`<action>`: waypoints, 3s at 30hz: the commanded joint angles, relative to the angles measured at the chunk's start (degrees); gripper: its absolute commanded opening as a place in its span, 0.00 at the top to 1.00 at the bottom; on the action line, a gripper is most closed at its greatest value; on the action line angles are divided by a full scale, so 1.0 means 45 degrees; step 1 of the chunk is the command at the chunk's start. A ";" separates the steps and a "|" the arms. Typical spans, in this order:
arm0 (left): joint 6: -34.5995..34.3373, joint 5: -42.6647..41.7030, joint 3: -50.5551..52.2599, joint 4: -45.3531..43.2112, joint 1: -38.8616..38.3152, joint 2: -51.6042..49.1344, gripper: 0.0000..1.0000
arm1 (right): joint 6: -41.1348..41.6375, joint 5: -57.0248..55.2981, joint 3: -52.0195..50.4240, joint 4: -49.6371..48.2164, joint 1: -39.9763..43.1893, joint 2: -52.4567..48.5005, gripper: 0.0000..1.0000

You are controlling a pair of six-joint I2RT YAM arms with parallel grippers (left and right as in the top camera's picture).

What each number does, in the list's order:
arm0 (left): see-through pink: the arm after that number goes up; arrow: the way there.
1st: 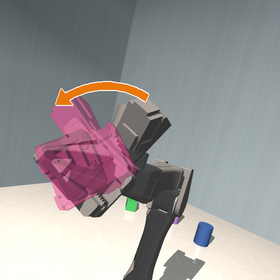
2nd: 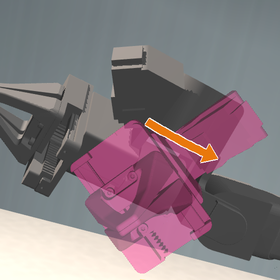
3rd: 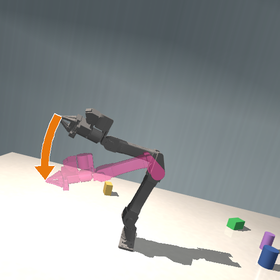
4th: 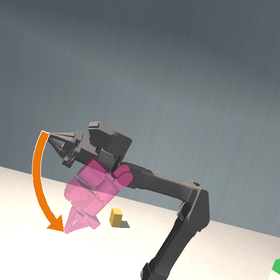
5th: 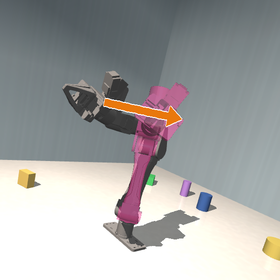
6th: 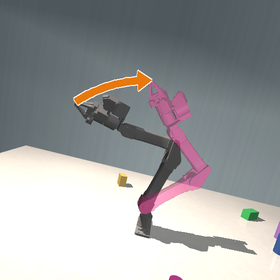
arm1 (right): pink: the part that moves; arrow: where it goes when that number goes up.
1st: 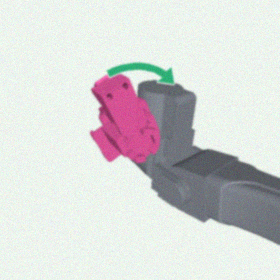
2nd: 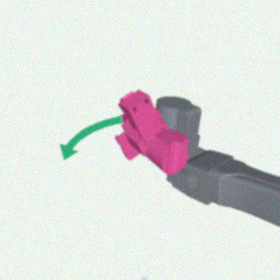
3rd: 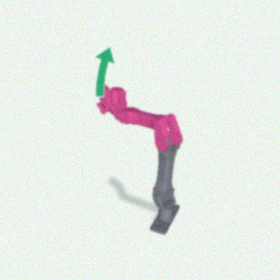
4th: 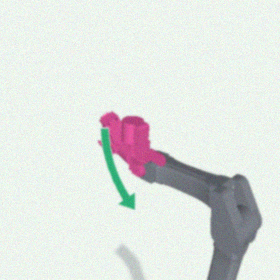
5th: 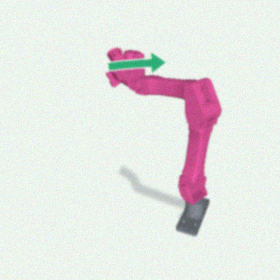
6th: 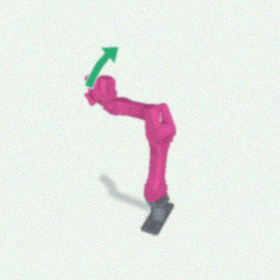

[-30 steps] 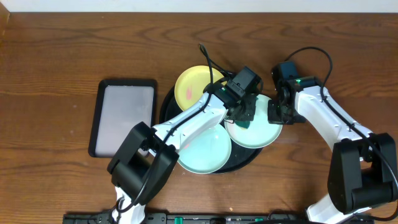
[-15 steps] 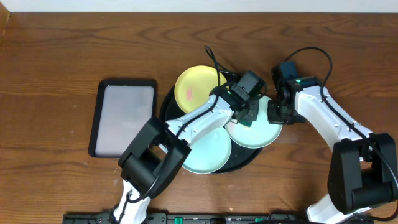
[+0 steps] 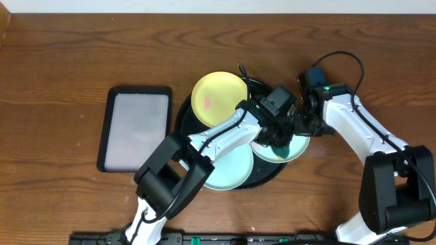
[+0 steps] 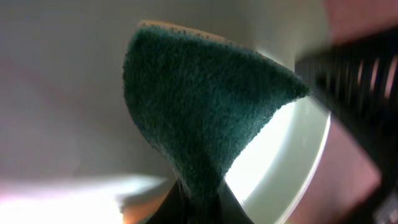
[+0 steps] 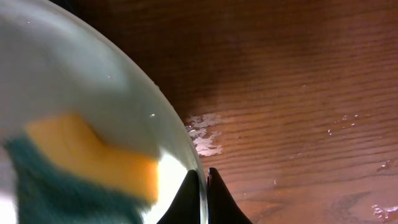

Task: Clean dirty plates on tray and stack at the side
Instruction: 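Carry the green sponge with the left gripper back onto the left mat, then lift the right light-blue plate by its rim with the right gripper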

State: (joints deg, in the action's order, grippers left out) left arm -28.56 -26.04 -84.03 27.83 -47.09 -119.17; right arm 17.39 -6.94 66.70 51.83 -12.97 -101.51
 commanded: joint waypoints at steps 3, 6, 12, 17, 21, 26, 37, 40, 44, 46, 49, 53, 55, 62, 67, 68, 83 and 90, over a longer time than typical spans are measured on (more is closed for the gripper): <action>0.0437 -0.0884 0.0058 0.1112 -0.0015 -0.0005 0.92 | 0.0024 0.0083 0.0155 -0.0087 -0.0044 0.0010 0.98; 0.0432 -0.0262 0.0058 0.1452 0.0204 0.0510 0.92 | 0.0024 0.0083 0.0155 -0.0087 -0.0044 0.0010 0.98; 0.0427 0.1948 0.0058 0.1885 0.0578 0.2152 0.92 | 0.0024 0.0083 0.0155 -0.0083 -0.0044 0.0010 0.97; 0.0427 0.3589 0.0058 0.2492 0.0933 0.3390 0.92 | 0.0024 0.0078 0.0155 -0.0039 -0.0044 0.0010 0.82; 0.0427 0.4940 0.0058 0.3497 0.1637 0.4464 0.92 | 0.0029 0.0078 0.0155 -0.0010 -0.0044 0.0010 0.60; 0.0442 0.5916 0.0058 0.5537 0.3507 0.5867 0.92 | 0.0029 0.0078 0.0151 0.0160 -0.0044 0.0010 0.55; 0.1564 0.6994 0.0301 0.9054 1.0030 0.6722 0.92 | 0.0029 0.0078 0.0151 0.0238 -0.0044 0.0010 0.49; 0.1831 0.6994 0.0840 0.8971 1.1327 0.6717 0.92 | 0.0029 0.0078 0.0151 0.0243 -0.0044 0.0010 0.48; 0.1831 0.6980 0.1744 0.8412 1.2696 0.6717 0.92 | 0.0029 0.0078 0.0151 0.0311 -0.0044 0.0010 0.48; 0.1870 0.6649 0.1982 0.8174 1.2944 0.6717 0.93 | 0.0029 0.0078 0.0151 0.0379 -0.0044 0.0010 0.48; 0.2356 0.6222 0.2123 0.7834 1.3022 0.6717 0.92 | 0.0034 0.0078 0.0131 0.0384 -0.0044 0.0010 0.48; 0.2433 0.6222 0.2127 0.7732 1.3022 0.6717 0.93 | 0.0029 0.0078 0.0126 0.0389 -0.0044 0.0010 0.51; 0.2433 0.6227 0.2137 0.7737 1.3022 0.6717 0.93 | 0.0034 0.0078 0.0083 0.0379 -0.0044 0.0010 0.53; 0.2433 0.6222 0.2152 0.7742 1.3022 0.6717 0.92 | 0.0034 0.0078 -0.0170 0.0330 -0.0044 0.0005 0.66; 0.2433 0.6227 0.2152 0.7742 1.3022 0.6717 0.93 | 0.0034 0.0078 -0.0175 0.0287 -0.0044 0.0005 0.78; 0.2433 0.6227 0.2152 0.7747 1.3022 0.6717 0.93 | 0.0034 0.0078 -0.0175 0.0287 -0.0044 0.0010 0.80; 0.2433 0.6227 0.2166 0.7888 1.3022 0.6717 0.93 | 0.0034 0.0078 -0.0277 0.0083 -0.0044 0.0005 0.83; 0.2433 0.6222 0.2166 0.7883 1.3022 0.6717 0.93 | 0.0034 0.0068 -0.0743 -0.0248 -0.0044 0.0005 0.99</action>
State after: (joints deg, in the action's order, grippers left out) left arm -18.13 1.85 -74.37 63.02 11.46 -89.06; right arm 17.45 -5.96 64.62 50.92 -13.04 -101.51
